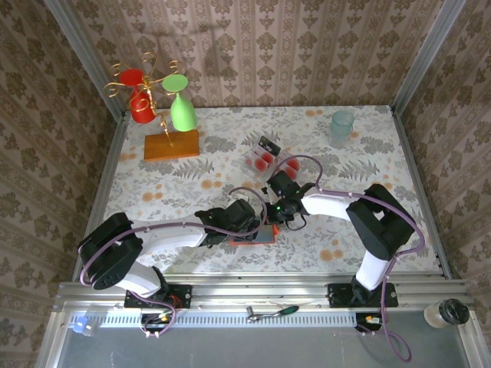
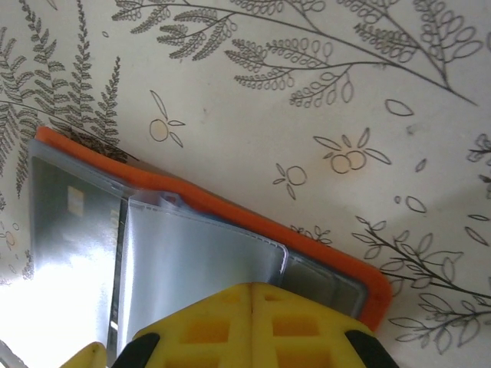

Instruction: Put the credit cards into the card holder

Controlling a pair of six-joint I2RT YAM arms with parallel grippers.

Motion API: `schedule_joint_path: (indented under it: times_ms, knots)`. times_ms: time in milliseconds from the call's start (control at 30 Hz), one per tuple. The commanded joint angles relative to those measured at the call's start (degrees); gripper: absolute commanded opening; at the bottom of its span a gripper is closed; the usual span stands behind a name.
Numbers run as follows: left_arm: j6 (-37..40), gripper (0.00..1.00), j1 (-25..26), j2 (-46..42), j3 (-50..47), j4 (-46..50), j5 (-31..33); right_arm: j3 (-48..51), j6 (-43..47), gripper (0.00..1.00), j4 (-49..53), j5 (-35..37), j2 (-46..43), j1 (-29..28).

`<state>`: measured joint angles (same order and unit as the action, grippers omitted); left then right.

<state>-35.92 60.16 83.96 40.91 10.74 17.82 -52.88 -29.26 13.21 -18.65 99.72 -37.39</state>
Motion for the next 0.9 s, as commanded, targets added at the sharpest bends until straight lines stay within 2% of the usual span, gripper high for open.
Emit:
schedule_joint_path:
  times_ms: [0,367,533,633,767,867]
  knots:
    - [1.1,1.00,0.6,0.9,0.4,-0.5,0.9,-0.6,-1.0,0.03,-0.3,-1.3,1.4,-0.5]
    - [1.2,1.00,0.7,3.5,-1.1,-1.1,1.8,-0.7,-2.2,0.03,-1.7,-2.3,1.9,-0.5]
    - [1.1,0.88,0.8,4.2,-2.5,-2.3,1.4,-0.9,-2.5,0.05,-1.8,-2.5,1.8,-0.4]
    - [0.7,0.85,0.8,4.5,-3.4,-3.2,1.2,-1.2,-2.6,0.12,-1.4,-2.5,0.7,-0.4]
    - [0.2,0.84,0.9,4.7,-4.2,-3.9,1.2,-0.7,-3.0,0.27,-1.0,-2.0,-1.8,0.1]
    - [-0.1,0.84,0.9,4.6,-4.3,-4.2,1.2,0.4,-4.0,0.34,-1.6,-1.3,-3.6,0.3]
